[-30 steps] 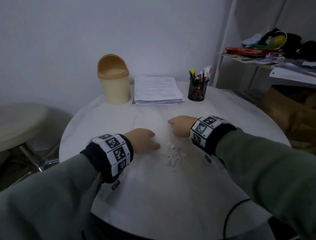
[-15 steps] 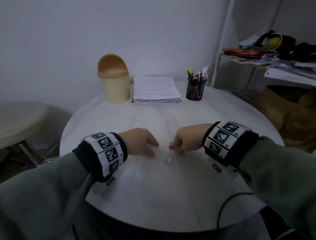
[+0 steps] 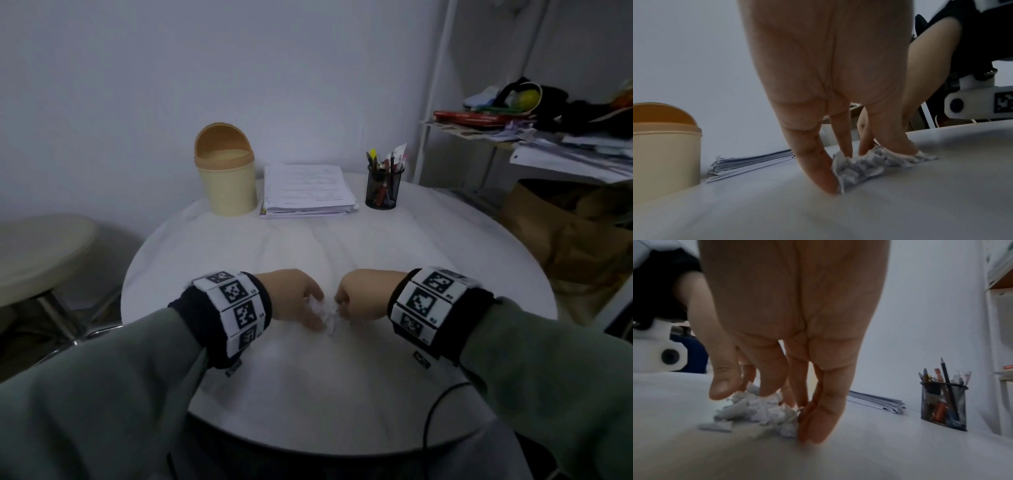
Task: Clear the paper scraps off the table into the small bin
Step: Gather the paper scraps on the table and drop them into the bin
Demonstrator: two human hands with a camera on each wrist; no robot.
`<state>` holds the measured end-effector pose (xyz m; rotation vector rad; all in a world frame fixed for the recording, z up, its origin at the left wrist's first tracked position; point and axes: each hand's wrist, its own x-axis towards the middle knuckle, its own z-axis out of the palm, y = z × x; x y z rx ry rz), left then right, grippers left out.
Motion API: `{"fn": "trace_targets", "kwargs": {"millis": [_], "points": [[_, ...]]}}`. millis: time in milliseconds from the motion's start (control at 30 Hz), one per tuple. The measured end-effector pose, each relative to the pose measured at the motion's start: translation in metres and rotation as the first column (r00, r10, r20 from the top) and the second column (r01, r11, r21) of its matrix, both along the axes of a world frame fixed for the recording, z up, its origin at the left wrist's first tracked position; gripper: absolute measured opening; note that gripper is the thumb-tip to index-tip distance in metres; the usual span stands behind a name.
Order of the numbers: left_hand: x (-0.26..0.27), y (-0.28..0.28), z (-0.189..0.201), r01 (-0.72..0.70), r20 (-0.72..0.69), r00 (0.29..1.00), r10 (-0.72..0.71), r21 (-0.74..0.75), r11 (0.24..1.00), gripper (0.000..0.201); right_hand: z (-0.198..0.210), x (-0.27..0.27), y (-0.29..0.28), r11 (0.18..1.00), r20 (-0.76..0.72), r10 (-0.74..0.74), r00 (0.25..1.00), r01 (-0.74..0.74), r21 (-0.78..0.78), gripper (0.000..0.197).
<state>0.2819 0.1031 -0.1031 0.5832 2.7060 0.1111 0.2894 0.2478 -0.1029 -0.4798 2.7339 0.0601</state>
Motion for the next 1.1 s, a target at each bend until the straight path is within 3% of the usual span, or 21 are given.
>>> {"fn": "trace_targets", "kwargs": {"millis": [100,200,367,500,733,867,1100], "points": [[-0.001,-0.005,0.0,0.011,0.02,1.0,-0.011,-0.006,1.0,0.064,-0.002,0.004,-0.005,0.999,0.004,-0.01,1.0,0.01,-0.053,0.059],[-0.006,-0.013,-0.006,-0.022,0.068,0.998,0.016,0.096,0.995,0.05,-0.007,0.007,-0.007,0.998,-0.019,0.009,1.0,-0.01,-0.069,0.074],[-0.01,-0.016,-0.012,-0.029,0.049,0.999,0.023,0.139,0.99,0.029,-0.009,0.004,-0.012,0.987,-0.094,-0.01,0.996,-0.005,-0.162,0.045],[-0.014,-0.018,-0.013,-0.077,0.064,0.996,0.066,0.18,0.981,0.022,-0.007,0.001,-0.015,0.989,-0.114,0.014,0.993,-0.031,-0.143,0.027],[-0.021,-0.033,-0.012,-0.151,0.039,0.989,0.146,0.285,0.947,0.012,0.0,-0.002,0.0,0.98,-0.12,-0.076,0.99,0.052,-0.194,0.027],[-0.028,-0.043,-0.009,-0.193,-0.016,0.977,0.214,0.367,0.91,0.009,0.007,-0.008,0.01,0.939,-0.135,-0.17,0.976,0.119,-0.322,0.02],[-0.044,-0.049,0.021,-0.197,-0.094,0.951,0.295,0.551,0.811,0.005,0.038,-0.033,0.004,0.823,-0.17,-0.23,0.958,0.098,-0.56,0.017]]}}
